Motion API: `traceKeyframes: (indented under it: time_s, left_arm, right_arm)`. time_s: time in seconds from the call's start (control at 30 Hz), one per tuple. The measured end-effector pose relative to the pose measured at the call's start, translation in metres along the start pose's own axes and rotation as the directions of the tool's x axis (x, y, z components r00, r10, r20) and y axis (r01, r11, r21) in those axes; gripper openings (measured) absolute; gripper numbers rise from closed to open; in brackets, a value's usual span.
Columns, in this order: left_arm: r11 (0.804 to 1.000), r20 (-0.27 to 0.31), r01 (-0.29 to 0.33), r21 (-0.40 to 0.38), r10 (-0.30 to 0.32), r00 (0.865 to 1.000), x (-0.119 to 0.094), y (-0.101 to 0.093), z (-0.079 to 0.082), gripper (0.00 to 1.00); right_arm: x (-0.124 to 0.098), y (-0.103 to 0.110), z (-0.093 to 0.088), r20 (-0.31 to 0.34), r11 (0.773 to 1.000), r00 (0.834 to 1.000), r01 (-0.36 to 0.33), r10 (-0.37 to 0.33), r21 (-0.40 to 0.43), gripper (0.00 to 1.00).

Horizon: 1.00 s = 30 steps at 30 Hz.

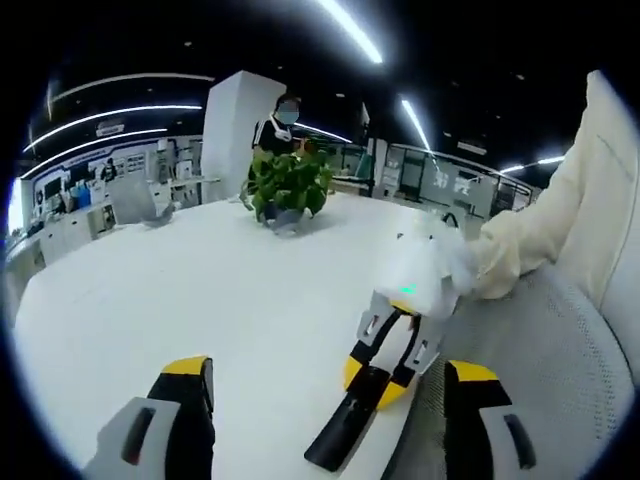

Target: Press the specified remote control buttons in sequence, fully releasing each button before pressing the next.

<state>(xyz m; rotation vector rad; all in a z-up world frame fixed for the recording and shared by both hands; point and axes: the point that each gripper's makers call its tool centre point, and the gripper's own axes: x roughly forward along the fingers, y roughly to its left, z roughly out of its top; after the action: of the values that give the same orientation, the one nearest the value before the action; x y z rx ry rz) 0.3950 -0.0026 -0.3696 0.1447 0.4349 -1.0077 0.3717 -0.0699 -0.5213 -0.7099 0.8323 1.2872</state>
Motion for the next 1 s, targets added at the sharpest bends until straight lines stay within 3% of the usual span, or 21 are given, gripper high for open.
traceKeyframes:
  time_s: [0.1,0.2,0.3,0.53,0.67,0.77,1.0]
  left_arm:
    - [0.998,0.062,-0.067,-0.020,0.068,0.996,-0.023,0.000,0.010,1.00]
    - [0.990,0.136,-0.122,-0.064,0.130,0.982,-0.044,-0.005,0.017,1.00]
    - [0.981,0.173,-0.161,-0.105,0.178,0.969,-0.058,-0.011,0.017,1.00]
    - [0.966,0.200,-0.210,-0.149,0.238,0.950,-0.056,-0.017,0.009,1.00]
    - [0.962,0.170,-0.248,-0.118,0.265,0.949,-0.051,-0.012,0.003,0.94]
    - [0.962,0.157,-0.243,-0.122,0.261,0.953,-0.051,-0.012,-0.002,0.99]
    - [0.965,0.153,-0.257,-0.056,0.263,0.953,-0.051,-0.012,-0.002,1.00]
  right_arm:
    - [0.000,0.000,0.000,0.002,1.000,1.000,0.000,0.000,0.003,0.26]
    - [-0.001,0.000,0.000,0.003,1.000,1.000,0.000,0.000,0.005,0.26]
    - [-0.001,0.000,0.000,0.005,1.000,1.000,0.000,0.000,0.006,0.26]
    - [-0.001,0.000,0.000,0.008,1.000,1.000,-0.003,0.003,0.004,0.26]
    - [-0.001,0.000,0.000,0.001,1.000,1.000,-0.014,0.014,0.013,0.26]
    - [-0.001,0.000,0.000,-0.012,1.000,1.000,-0.028,0.028,0.007,0.25]
    - [0.000,-0.004,0.000,-0.039,0.999,0.998,-0.040,0.039,-0.018,0.25]
